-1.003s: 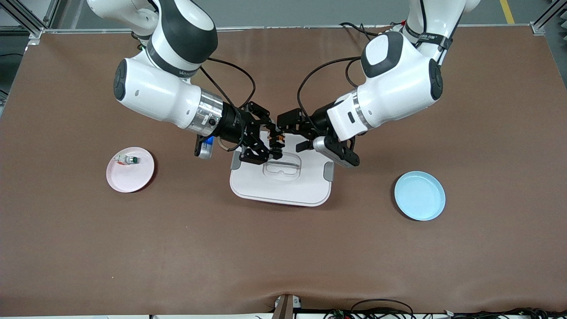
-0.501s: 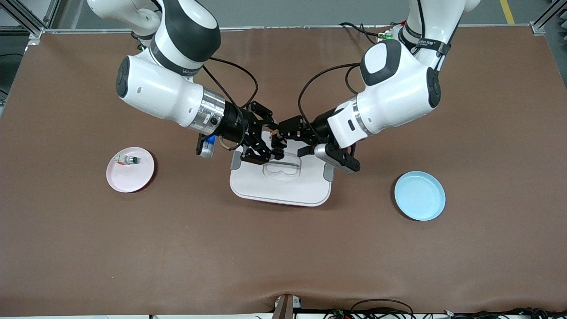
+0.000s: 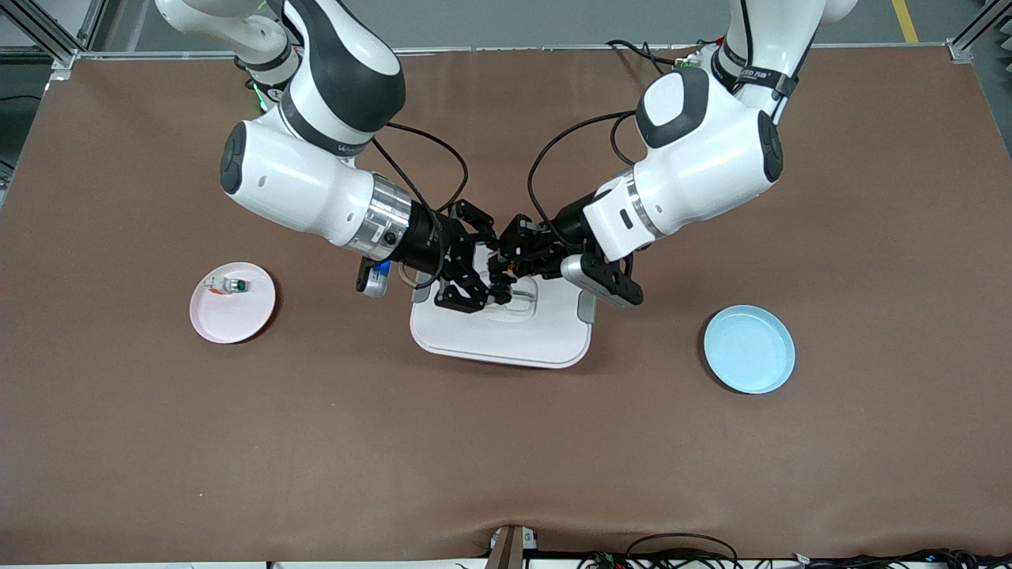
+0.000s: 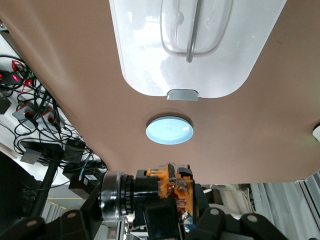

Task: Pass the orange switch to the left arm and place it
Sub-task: 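Close the left gripper on the switch while the right gripper holds, then open the right gripper and withdraw while the left gripper carries switch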

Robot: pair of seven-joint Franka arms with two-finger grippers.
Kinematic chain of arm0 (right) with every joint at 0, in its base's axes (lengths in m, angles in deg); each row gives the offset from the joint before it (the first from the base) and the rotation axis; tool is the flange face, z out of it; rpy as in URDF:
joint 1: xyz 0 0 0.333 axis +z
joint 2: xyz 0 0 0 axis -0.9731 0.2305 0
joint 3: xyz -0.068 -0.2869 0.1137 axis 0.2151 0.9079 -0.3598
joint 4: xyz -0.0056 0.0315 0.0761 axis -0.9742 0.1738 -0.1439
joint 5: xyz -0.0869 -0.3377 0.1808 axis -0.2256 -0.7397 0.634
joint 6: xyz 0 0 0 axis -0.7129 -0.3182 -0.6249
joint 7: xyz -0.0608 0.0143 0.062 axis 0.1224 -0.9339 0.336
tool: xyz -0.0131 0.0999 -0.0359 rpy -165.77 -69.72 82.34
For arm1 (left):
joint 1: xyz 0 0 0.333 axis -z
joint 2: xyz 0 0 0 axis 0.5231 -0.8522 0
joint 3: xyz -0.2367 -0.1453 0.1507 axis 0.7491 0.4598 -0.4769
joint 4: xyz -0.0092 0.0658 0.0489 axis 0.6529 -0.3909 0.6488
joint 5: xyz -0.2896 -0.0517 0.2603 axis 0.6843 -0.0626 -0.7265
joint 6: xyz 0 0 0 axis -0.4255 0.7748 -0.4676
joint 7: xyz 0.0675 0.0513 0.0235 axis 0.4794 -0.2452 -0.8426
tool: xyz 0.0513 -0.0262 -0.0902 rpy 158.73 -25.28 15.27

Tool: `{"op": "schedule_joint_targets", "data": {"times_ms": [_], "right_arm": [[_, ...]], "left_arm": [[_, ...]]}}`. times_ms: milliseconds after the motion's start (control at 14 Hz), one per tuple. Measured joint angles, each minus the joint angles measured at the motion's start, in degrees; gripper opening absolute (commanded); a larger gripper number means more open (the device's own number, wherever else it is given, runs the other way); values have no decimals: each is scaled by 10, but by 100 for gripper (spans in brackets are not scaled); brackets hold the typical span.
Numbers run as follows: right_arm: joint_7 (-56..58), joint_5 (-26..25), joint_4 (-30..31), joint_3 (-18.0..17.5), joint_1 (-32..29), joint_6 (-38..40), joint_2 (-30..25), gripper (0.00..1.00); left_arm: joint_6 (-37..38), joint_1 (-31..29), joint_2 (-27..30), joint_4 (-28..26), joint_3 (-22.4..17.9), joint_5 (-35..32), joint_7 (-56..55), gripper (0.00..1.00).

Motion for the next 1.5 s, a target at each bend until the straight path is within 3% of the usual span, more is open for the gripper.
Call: {"op": "schedule_joint_targets", "data": {"times_ms": [287,430,1074,1504], "right_arm": [[-6,-4,-17,0,0,4,12,0],[-6,-5,-18,0,0,4,13,100],[-9,-46,-32,7,1,26,18,100],[39,-77,-50,13,-23,88,18,100]], "left_arm": [[-4,-1,-1,0,-2,0,0,0],[-4,-1,-1,0,-2,0,0,0],[-3,-1,7,-3,-1,-2,0,0],[1,-22,76,-57,-3,-101,0,0]]}}
